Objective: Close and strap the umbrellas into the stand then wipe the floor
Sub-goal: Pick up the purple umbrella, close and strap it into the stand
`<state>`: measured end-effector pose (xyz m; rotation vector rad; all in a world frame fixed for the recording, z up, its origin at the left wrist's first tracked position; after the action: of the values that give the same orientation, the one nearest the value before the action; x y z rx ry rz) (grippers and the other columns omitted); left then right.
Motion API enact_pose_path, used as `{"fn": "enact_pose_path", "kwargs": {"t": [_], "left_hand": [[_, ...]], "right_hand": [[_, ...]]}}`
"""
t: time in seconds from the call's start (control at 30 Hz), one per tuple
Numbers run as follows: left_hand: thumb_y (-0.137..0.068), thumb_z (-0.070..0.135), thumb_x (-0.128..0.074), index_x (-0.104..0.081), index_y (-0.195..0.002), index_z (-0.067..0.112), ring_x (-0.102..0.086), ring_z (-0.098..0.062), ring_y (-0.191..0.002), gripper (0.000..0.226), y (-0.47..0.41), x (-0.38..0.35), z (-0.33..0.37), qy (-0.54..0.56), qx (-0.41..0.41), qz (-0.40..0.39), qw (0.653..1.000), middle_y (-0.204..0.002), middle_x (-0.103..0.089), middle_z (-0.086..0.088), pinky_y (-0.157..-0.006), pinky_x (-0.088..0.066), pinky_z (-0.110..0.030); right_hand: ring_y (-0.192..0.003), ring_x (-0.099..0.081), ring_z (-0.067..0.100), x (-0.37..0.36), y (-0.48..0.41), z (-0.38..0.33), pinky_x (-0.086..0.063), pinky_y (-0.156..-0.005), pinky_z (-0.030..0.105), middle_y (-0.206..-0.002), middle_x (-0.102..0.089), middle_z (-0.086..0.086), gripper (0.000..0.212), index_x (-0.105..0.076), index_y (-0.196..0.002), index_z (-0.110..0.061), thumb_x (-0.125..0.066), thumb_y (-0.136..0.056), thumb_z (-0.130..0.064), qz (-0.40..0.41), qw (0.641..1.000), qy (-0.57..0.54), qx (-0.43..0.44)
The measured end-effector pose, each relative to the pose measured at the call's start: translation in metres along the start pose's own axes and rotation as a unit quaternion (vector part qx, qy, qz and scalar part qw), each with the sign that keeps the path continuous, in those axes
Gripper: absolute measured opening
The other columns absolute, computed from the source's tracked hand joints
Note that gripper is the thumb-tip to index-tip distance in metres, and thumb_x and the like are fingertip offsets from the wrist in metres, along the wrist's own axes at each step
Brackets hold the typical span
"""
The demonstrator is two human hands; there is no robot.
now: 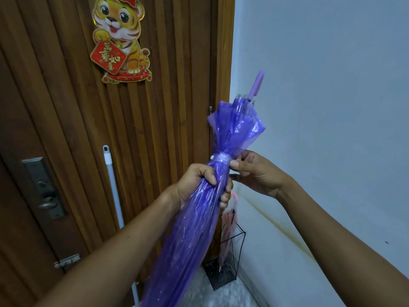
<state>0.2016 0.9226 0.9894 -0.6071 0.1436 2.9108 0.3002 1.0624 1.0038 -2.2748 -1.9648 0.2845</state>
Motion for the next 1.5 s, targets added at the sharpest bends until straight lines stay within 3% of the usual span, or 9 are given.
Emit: {"fn": "enact_pose_path", "kwargs": {"t": [0.07, 0.17, 0.4, 0.5, 0.63, 0.87, 1.07, 1.37, 1.5], "left_hand": [[-0.063, 0.019, -0.056, -0.061, -0.091, -0.007, -0.064, -0.035, -0.074, 0.039, 0.002, 0.001, 0.000, -0.048, 0.013, 0.062, 0.997, -0.080, -0.065, -0.024, -0.077, -0.052, -0.038], [-0.067, 0.035, -0.071, -0.061, -0.113, 0.005, -0.066, -0.031, -0.092, 0.056, 0.009, 0.015, 0.001, -0.203, 0.013, 0.215, 0.955, -0.102, -0.068, -0.018, -0.095, -0.048, -0.046], [-0.046, 0.064, -0.091, -0.053, -0.123, 0.028, -0.069, -0.014, -0.100, 0.093, -0.016, 0.006, -0.024, -0.347, -0.116, 0.432, 0.825, -0.110, -0.067, 0.002, -0.087, -0.059, -0.041], [-0.057, 0.034, -0.086, -0.057, -0.116, 0.023, -0.071, -0.020, -0.090, 0.066, -0.017, 0.002, -0.024, -0.299, -0.157, 0.473, 0.814, -0.100, -0.070, -0.002, -0.079, -0.061, -0.038], [-0.073, -0.005, -0.065, -0.058, -0.091, 0.010, -0.059, -0.021, -0.067, 0.024, -0.010, -0.002, -0.012, -0.269, -0.155, 0.460, 0.832, -0.076, -0.057, -0.007, -0.057, -0.048, -0.027], [-0.038, 0.006, -0.061, -0.053, -0.078, 0.006, -0.049, -0.023, -0.048, 0.041, -0.006, 0.001, -0.008, -0.125, -0.138, 0.277, 0.943, -0.056, -0.049, -0.009, -0.062, -0.043, -0.033], [-0.046, 0.008, -0.062, -0.061, -0.099, -0.003, -0.062, -0.028, -0.058, 0.053, -0.005, 0.004, -0.004, -0.054, -0.065, 0.044, 0.995, -0.069, -0.063, -0.017, -0.081, -0.044, -0.043], [-0.068, 0.027, -0.079, -0.061, -0.121, 0.025, -0.068, -0.016, -0.103, 0.056, -0.009, 0.010, -0.011, -0.282, -0.180, 0.370, 0.867, -0.114, -0.071, -0.003, -0.091, -0.053, -0.034], [-0.077, 0.005, -0.068, -0.065, -0.111, 0.019, -0.067, -0.009, -0.078, 0.037, -0.008, 0.006, -0.009, -0.281, -0.225, 0.410, 0.838, -0.092, -0.071, 0.003, -0.068, -0.053, -0.020]], "right_hand": [[-0.096, -0.066, 0.025, -0.002, 0.001, -0.002, -0.056, -0.086, 0.031, -0.107, -0.066, 0.018, 0.017, -0.055, -0.098, 0.005, -0.066, -0.090, -0.005, 0.042, 0.999, 0.018, 0.012], [-0.065, -0.063, 0.004, -0.001, 0.000, -0.008, -0.047, -0.063, 0.015, -0.072, -0.069, -0.005, 0.034, -0.048, -0.066, -0.013, -0.073, -0.088, -0.007, 0.151, 0.981, 0.114, 0.037], [-0.059, -0.067, 0.004, -0.019, -0.007, -0.008, -0.049, -0.057, 0.013, -0.061, -0.068, 0.000, 0.027, -0.064, -0.068, -0.004, -0.086, -0.078, -0.014, 0.237, 0.949, 0.204, 0.051], [-0.065, -0.070, 0.003, -0.024, -0.009, -0.016, -0.051, -0.061, 0.013, -0.066, -0.071, -0.001, 0.023, -0.070, -0.073, -0.002, -0.086, -0.079, -0.017, 0.214, 0.949, 0.227, 0.036], [-0.070, -0.068, -0.001, -0.018, -0.001, -0.024, -0.049, -0.064, 0.008, -0.073, -0.074, -0.006, 0.013, -0.075, -0.088, -0.002, -0.079, -0.086, -0.014, 0.179, 0.961, 0.209, 0.022], [-0.095, -0.067, 0.010, -0.005, 0.006, -0.016, -0.046, -0.090, 0.032, -0.090, -0.075, -0.005, 0.007, -0.077, -0.087, -0.019, -0.076, -0.086, -0.025, 0.163, 0.972, 0.166, -0.022], [-0.061, -0.059, 0.022, -0.007, 0.006, -0.015, -0.039, -0.074, 0.037, -0.086, -0.064, 0.019, 0.009, -0.075, -0.083, -0.006, -0.073, -0.086, -0.014, 0.080, 0.996, 0.050, 0.004], [-0.068, -0.071, 0.006, -0.015, -0.004, -0.024, -0.050, -0.062, 0.013, -0.070, -0.075, 0.002, 0.013, -0.077, -0.078, 0.001, -0.084, -0.079, -0.010, 0.250, 0.947, 0.186, 0.081], [-0.075, -0.074, 0.007, -0.023, -0.009, -0.031, -0.054, -0.068, 0.015, -0.076, -0.078, 0.001, 0.013, -0.080, -0.086, -0.002, -0.083, -0.080, -0.013, 0.205, 0.946, 0.239, 0.074]]}}
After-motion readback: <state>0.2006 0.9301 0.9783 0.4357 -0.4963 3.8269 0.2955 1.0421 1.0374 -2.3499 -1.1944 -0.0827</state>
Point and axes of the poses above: each hand's wrist, its own y-axis away from the middle knuckle, its own x-axis out of the back of the hand, z = x × y, the point moved 2 cm from there along -y, towards the middle knuckle
